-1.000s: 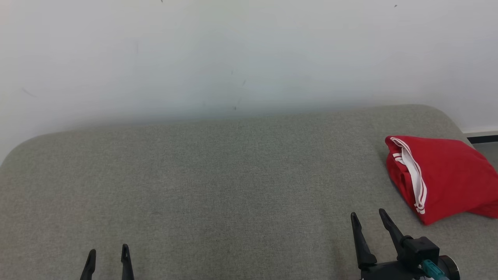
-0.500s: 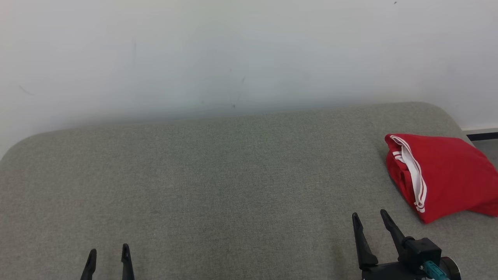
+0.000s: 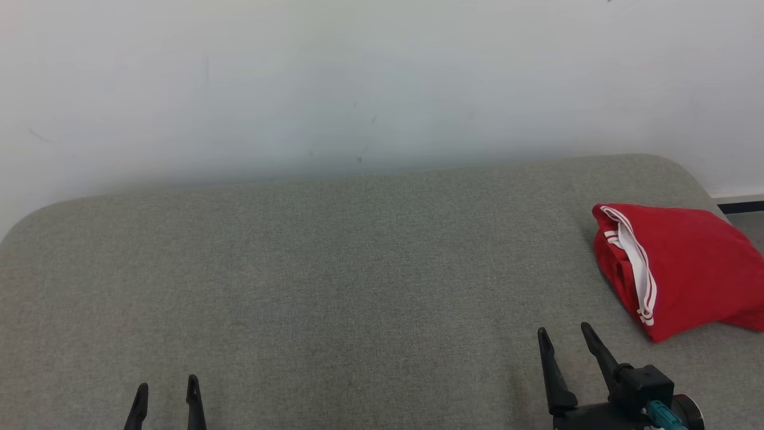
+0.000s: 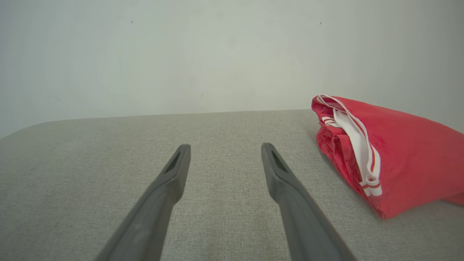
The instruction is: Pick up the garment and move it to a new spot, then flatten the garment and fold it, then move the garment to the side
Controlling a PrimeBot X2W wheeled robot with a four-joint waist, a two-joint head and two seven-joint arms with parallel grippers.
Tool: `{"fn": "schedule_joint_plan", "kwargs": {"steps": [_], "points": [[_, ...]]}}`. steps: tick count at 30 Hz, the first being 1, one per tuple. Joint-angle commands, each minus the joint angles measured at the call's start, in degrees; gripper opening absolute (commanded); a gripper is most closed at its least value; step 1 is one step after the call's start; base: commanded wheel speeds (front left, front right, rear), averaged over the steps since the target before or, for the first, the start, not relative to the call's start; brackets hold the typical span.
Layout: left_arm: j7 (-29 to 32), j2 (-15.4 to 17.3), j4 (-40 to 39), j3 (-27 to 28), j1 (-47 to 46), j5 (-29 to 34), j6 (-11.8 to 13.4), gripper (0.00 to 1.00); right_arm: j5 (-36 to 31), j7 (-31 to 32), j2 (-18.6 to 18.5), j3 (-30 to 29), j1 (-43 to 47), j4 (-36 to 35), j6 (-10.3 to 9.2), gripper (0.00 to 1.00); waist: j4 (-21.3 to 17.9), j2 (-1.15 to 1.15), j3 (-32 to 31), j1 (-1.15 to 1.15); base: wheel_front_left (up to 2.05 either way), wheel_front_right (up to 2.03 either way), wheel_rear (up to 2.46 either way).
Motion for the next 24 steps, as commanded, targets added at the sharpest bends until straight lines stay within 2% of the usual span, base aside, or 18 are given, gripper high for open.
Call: {"fn": "schedule_joint_plan", "kwargs": {"steps": [1,3,4,7,24], "points": [[0.00,0.03,0.04,0.06,0.29,-0.28,0.25,1.00,0.08,-0.23,0.12,0.07,-0.13,0.13,-0.19,1.00,0.03,0.00,0.00,0.00,0.00,0.00,0.00],[0.00,0.03,0.04,0.05,0.29,-0.31,0.26,1.00,-0.04,-0.23,0.12,0.16,-0.20,0.27,-0.19,1.00,0.07,0.00,0.01,0.00,0.00,0.00,0.00],[0.00,-0.09,0.66,-0.04,0.08,0.00,-0.03,0.00,-0.01,0.11,0.01,0.14,0.29,0.82,0.00,0.00,0.07,0.00,0.02,0.00,0.00,0.00,0.00],[0.56,-0.30,2.14,0.23,0.08,-0.98,-0.21,0.00,1.05,0.82,0.00,-0.26,1.00,2.02,0.00,0.00,0.09,0.00,0.05,0.00,0.00,0.00,0.00],[5.20,-0.21,2.52,0.75,-2.61,-19.65,-1.98,0.00,20.17,5.40,0.02,-2.47,0.53,-0.52,-0.02,0.00,0.38,0.00,0.57,0.00,0.00,0.00,0.00]]}}
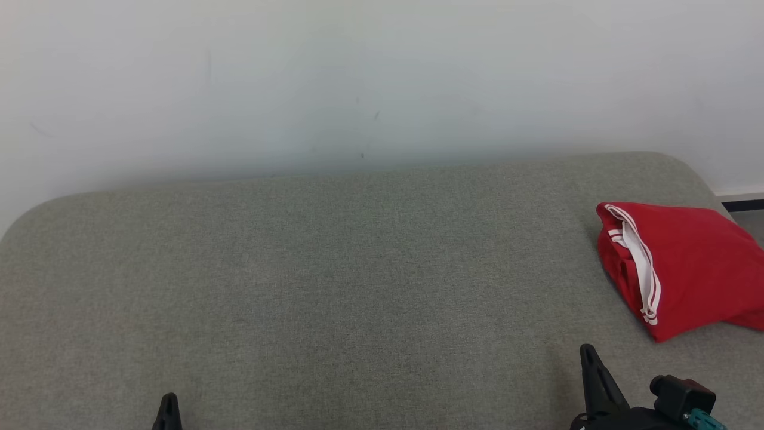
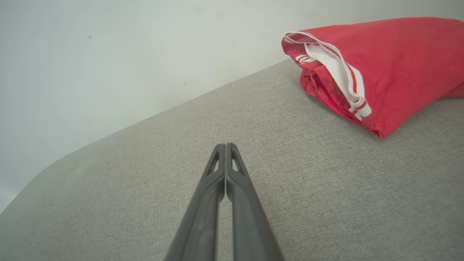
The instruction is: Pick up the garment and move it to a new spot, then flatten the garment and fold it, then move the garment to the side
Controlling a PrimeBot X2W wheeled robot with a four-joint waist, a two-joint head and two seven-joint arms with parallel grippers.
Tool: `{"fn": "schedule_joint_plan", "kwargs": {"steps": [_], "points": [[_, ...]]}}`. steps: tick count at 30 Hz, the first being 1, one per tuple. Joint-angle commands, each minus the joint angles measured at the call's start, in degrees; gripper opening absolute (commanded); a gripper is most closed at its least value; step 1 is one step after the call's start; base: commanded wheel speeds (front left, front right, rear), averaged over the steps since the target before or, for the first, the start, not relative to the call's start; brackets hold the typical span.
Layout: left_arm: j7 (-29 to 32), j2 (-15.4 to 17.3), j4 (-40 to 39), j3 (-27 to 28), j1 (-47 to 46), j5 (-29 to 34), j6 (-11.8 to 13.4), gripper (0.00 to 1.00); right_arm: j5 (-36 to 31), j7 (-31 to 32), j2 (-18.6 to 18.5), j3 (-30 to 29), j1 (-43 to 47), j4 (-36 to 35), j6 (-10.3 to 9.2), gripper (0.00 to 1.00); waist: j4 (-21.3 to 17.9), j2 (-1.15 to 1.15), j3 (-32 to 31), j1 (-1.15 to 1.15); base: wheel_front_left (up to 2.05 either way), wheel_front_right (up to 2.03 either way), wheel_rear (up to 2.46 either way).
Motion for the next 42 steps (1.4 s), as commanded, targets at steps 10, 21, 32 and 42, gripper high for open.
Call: {"fn": "schedule_joint_plan", "kwargs": {"steps": [10,21,32,42], "points": [[2.51,0.28,-0.70,0.47,-3.05,-10.80,-1.09,0.00,11.10,2.48,0.00,-1.44,-1.65,-2.39,-0.03,0.00,0.18,0.00,0.31,0.00,0.00,0.00,0.00],[4.88,0.33,-0.41,0.81,-4.43,-20.07,-2.03,0.00,20.54,4.80,0.01,-2.59,-1.97,-3.58,-0.04,0.00,0.37,0.00,0.65,0.00,0.00,0.00,0.00],[6.98,0.38,-0.14,1.13,-5.63,-28.17,-2.80,0.00,28.97,6.88,0.02,-3.63,-2.20,-4.59,-0.05,0.00,0.56,0.00,0.98,0.00,0.00,0.00,0.00],[8.74,0.42,0.08,1.39,-6.63,-34.91,-3.49,0.00,35.87,8.59,0.03,-4.47,-2.38,-5.44,-0.06,0.00,0.73,0.00,1.28,0.00,0.00,0.00,0.00]]}}
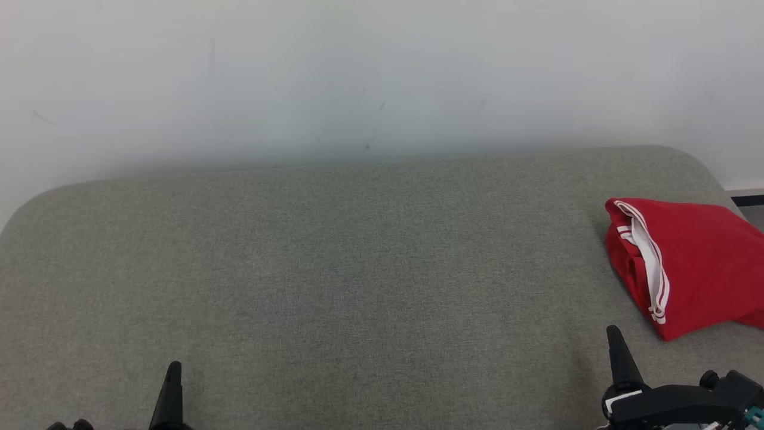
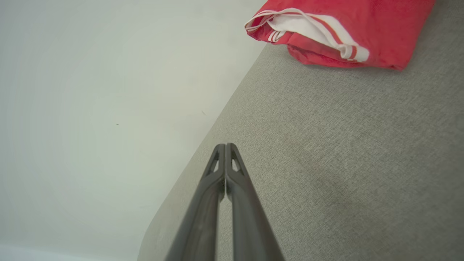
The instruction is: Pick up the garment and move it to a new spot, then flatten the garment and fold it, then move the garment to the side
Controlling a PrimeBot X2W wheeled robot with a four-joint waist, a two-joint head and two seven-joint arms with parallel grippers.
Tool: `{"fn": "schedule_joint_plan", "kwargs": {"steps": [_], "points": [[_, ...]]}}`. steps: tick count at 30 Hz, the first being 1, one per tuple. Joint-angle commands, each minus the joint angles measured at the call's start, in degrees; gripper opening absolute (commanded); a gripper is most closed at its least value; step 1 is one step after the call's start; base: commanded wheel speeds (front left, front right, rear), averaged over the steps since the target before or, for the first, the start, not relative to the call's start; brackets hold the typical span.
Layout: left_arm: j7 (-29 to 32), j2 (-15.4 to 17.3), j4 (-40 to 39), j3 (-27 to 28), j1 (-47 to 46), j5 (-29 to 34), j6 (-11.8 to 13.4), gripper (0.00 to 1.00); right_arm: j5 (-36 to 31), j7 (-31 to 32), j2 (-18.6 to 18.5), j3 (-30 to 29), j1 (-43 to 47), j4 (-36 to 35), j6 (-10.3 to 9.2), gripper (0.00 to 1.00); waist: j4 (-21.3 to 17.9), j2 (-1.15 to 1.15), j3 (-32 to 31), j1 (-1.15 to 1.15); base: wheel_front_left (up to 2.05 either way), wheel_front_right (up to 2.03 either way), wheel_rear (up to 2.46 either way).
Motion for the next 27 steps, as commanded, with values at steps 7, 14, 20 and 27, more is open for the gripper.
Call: {"fn": "schedule_joint_plan", "kwargs": {"steps": [7,14,20,27], "points": [[1.28,0.34,-0.23,0.45,-1.82,-4.97,-0.79,0.00,5.19,1.26,0.00,-0.76,-1.23,-1.29,-0.07,0.00,0.12,0.00,0.21,0.00,0.00,0.00,0.00],[2.36,0.35,-0.08,0.61,-2.40,-9.10,-1.14,0.00,9.45,2.33,0.00,-1.28,-1.38,-1.82,-0.08,0.00,0.24,0.00,0.42,0.00,0.00,0.00,0.00],[3.20,0.37,0.02,0.72,-2.92,-12.39,-1.56,0.00,12.87,3.19,0.01,-1.71,-1.46,-2.23,-0.09,0.00,0.34,0.00,0.60,0.00,0.00,0.00,0.00],[4.12,0.39,0.15,0.86,-3.40,-16.10,-1.88,0.00,16.63,4.09,0.01,-2.15,-1.57,-2.67,-0.09,0.00,0.47,0.00,0.81,-0.01,0.00,0.00,0.00]]}}
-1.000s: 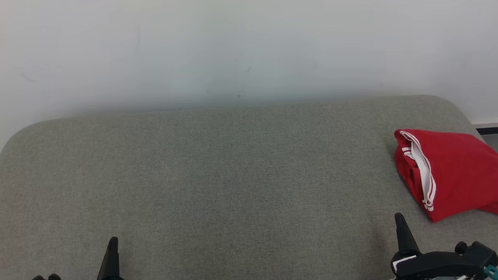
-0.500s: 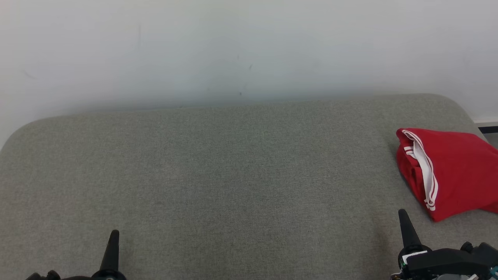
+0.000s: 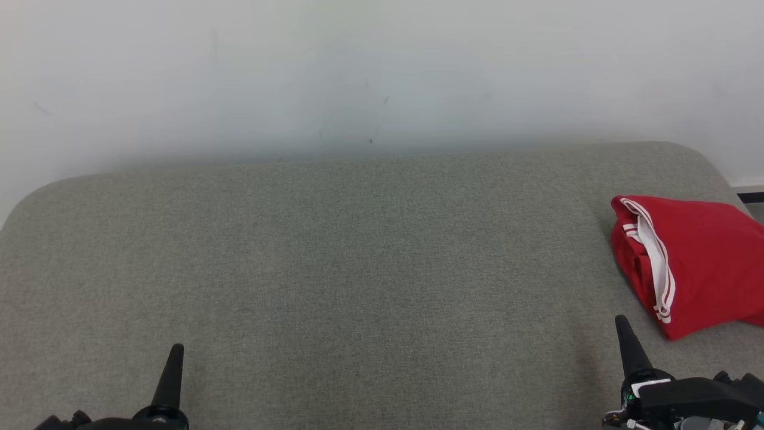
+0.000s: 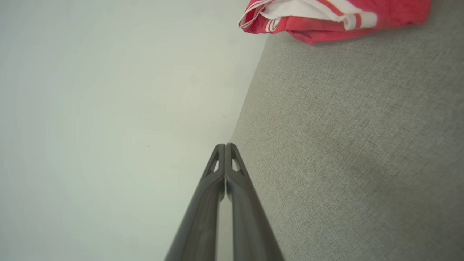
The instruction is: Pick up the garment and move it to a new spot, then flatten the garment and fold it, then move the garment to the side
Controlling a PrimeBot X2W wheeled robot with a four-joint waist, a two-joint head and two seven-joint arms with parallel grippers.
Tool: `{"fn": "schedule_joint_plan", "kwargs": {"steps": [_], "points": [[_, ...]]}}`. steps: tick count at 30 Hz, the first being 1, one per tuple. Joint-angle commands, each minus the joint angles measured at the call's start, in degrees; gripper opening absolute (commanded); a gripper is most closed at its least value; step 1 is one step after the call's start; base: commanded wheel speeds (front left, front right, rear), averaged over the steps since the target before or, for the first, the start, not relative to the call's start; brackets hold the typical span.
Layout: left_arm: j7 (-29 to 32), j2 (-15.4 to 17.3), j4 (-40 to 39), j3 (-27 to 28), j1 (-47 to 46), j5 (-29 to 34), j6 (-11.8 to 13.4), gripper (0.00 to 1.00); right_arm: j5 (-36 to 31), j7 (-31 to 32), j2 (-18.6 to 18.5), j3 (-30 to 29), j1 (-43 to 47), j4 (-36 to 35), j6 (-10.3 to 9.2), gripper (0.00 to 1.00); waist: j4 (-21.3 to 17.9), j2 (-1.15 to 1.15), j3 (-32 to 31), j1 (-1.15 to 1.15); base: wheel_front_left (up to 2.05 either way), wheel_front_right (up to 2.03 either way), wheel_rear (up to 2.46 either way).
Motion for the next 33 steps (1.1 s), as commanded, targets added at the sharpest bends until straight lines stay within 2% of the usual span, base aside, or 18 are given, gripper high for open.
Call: {"fn": "schedule_joint_plan", "kwargs": {"steps": [1,33], "points": [[0.30,0.29,-0.17,0.27,-1.06,-1.37,-0.44,0.00,1.29,0.35,0.00,-0.26,-0.99,-0.61,-0.09,0.00,0.02,-0.01,0.03,-0.01,0.00,0.00,0.00],[3.98,0.37,0.38,0.79,-3.16,-15.69,-1.82,0.00,15.89,3.97,0.03,-2.07,-1.24,-2.31,-0.12,0.00,0.58,-0.01,1.00,-0.01,0.00,0.00,0.00]]}}
